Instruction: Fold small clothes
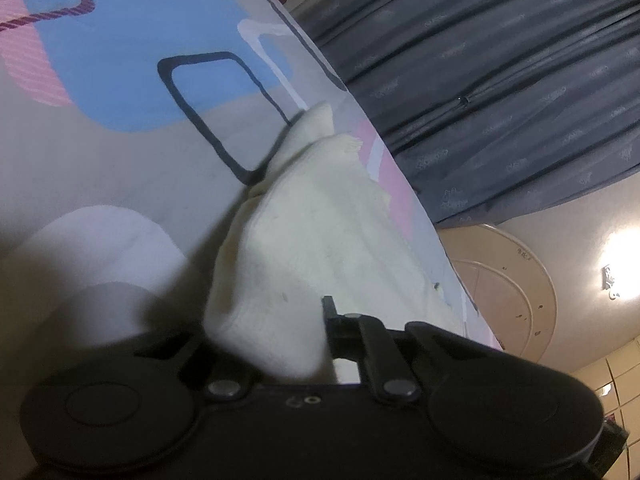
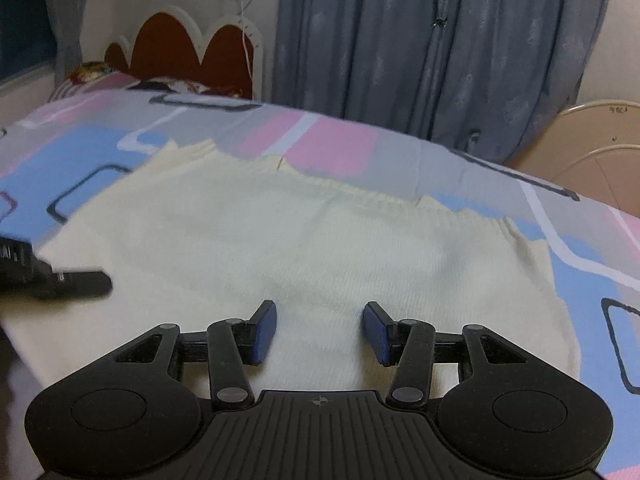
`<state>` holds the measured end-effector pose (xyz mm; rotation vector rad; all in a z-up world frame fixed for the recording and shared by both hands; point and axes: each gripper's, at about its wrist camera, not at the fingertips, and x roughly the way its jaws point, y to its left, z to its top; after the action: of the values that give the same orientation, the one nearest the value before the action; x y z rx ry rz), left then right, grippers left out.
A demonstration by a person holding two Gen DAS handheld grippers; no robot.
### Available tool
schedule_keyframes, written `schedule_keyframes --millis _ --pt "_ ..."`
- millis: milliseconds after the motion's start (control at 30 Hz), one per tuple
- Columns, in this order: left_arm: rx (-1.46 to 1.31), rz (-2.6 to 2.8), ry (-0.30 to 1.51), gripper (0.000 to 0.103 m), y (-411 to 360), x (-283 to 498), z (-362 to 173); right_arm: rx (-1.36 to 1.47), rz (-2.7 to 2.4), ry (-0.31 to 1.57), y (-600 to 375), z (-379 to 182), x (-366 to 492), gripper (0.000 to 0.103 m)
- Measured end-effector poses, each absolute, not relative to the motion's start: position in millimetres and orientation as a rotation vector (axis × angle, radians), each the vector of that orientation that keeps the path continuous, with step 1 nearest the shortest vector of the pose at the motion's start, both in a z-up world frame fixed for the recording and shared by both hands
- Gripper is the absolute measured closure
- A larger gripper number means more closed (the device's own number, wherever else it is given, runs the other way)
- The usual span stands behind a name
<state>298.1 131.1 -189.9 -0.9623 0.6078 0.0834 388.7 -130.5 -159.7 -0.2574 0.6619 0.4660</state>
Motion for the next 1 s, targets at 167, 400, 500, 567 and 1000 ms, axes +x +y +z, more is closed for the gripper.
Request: schedule_keyframes --millis 167,400,500,567,1000 --pt "-0.906 0.059 0.577 0.096 128.3 299.1 -174.8 -0.225 0.442 0.683 -129.5 -152.6 389.1 0.054" --pt "-0.892 0.034 0.595 0.097 127.6 303.7 -176.4 -0.208 0.418 0.727 -134.3 -155.8 377.0 0.054" --pt "-0.849 0.012 0.579 0.097 124.1 303.4 -164.8 -0.179 0.410 0.753 -134.9 -153.9 381.6 0.054" --pt "-0.792 -0.011 0.565 0.097 118.8 304.9 -154.4 -0.168 0.406 0.753 -134.7 -153.3 381.2 0.054" --pt "-0.303 -0.338 0.569 0.097 -31.0 348.2 -99.3 0.066 0.480 0.729 -194.8 -139.6 384.2 0.054"
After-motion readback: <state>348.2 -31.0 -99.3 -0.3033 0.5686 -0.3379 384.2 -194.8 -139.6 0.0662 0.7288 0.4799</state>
